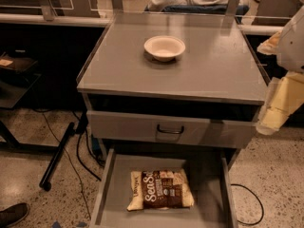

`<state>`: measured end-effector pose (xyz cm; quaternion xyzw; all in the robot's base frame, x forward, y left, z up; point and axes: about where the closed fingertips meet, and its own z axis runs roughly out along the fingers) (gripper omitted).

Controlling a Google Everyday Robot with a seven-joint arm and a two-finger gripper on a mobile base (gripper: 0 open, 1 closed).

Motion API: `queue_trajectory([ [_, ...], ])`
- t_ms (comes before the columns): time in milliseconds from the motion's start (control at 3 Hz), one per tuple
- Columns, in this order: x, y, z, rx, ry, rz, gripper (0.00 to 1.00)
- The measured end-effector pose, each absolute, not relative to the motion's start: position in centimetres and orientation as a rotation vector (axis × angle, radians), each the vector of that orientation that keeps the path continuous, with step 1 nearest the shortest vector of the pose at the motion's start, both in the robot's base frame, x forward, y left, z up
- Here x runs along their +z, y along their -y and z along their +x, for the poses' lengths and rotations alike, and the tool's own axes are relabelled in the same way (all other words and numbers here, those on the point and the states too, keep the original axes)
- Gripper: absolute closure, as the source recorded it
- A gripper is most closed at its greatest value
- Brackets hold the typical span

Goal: Pick brown chip bag from middle drawer and place on counter

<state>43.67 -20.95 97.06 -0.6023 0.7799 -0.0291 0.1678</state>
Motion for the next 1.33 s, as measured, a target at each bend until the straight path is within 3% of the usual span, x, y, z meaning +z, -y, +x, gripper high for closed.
queue_trajectory([
  [1000, 89.7, 17.0, 43.0, -0.006, -2.180, -1.772, 0.00],
  [1333, 86.0, 14.7, 41.9, 0.120, -2.191, -1.761, 0.00],
])
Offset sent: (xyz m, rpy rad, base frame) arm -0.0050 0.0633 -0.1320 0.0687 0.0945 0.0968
